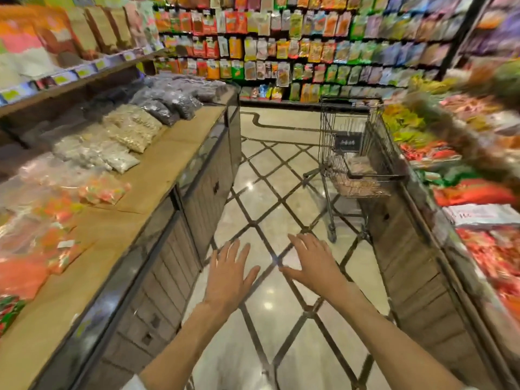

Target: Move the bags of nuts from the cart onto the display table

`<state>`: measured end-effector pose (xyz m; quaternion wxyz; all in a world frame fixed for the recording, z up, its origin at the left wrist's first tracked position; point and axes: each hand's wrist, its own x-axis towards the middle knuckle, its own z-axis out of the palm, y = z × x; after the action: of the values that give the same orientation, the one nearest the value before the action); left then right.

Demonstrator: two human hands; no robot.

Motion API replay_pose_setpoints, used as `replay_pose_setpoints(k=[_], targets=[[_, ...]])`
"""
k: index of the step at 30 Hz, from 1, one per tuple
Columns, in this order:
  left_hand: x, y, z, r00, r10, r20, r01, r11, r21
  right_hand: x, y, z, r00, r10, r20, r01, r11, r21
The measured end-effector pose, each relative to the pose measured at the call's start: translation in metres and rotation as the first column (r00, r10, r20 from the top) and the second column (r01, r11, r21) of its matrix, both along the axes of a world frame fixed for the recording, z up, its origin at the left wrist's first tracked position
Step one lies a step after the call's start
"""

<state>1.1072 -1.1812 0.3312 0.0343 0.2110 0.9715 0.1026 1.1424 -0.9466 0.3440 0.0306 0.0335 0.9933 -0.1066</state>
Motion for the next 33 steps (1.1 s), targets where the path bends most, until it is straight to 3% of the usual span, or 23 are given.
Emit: replay_pose_setpoints(k=[18, 33], targets=[[-0.415, 0.254, -0.006, 0.926, -0.378, -0.018, 0.378, 0.926, 0.017, -0.322, 0.219, -0.015, 0.929, -0.367, 0.036, 0.367, 0.930, 0.008], [-0.697, 0.534, -0.034, 0.839, -0.544, 0.014, 0.543, 0.835, -0.092, -0.577, 0.462, -0.050, 0.854, -0.513, 0.087, 0.518, 0.852, -0.069]])
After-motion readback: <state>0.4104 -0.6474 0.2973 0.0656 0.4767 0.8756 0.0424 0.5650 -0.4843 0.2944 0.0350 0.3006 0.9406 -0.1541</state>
